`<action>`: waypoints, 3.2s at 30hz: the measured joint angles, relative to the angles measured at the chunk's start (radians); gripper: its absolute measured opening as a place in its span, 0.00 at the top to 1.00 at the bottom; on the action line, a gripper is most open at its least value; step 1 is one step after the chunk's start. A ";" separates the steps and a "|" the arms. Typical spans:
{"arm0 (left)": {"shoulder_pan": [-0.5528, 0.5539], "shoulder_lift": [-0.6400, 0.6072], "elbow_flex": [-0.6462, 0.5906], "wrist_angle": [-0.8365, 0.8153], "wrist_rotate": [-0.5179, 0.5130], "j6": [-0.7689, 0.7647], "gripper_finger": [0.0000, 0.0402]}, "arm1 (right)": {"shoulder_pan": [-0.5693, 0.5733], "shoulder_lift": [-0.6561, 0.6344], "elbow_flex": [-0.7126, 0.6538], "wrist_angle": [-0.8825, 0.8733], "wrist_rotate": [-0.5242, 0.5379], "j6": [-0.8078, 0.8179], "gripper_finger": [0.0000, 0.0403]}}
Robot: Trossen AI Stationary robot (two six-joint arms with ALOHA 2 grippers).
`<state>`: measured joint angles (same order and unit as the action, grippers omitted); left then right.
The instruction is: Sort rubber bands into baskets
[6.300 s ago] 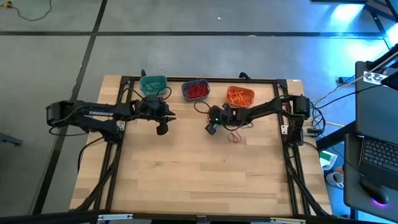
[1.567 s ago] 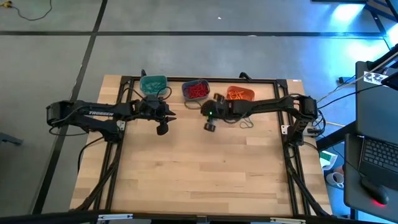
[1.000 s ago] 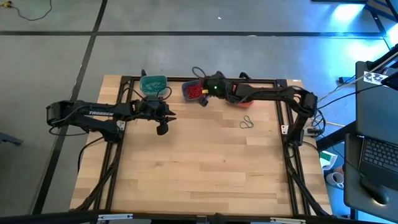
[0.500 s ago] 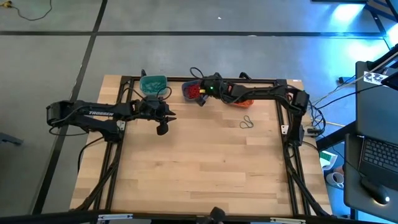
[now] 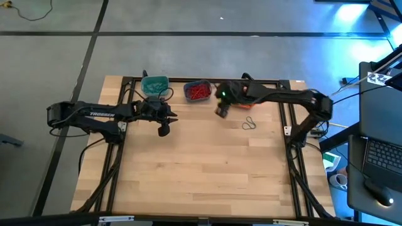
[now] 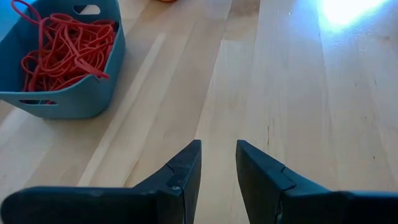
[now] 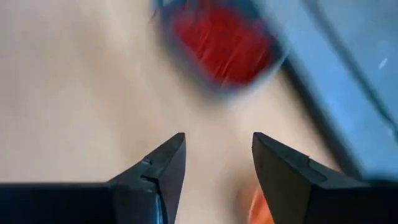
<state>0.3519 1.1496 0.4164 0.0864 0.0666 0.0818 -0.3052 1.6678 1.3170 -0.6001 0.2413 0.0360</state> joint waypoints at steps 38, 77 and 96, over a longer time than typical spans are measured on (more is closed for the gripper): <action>0.000 0.000 0.000 0.001 0.000 -0.003 0.76 | -0.035 -0.066 -0.531 -0.100 -0.188 0.256 0.74; -0.269 0.164 0.002 0.509 0.003 -0.047 0.76 | 0.293 -0.072 -0.408 0.767 -0.147 -0.008 0.99; -0.264 0.451 0.106 0.666 -0.024 -0.131 0.76 | 0.317 0.003 -0.408 0.959 -0.221 0.004 0.99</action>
<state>0.0875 1.6001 0.5228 0.7528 0.0425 -0.0490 0.0122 1.6711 0.9089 0.3590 0.0206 0.0397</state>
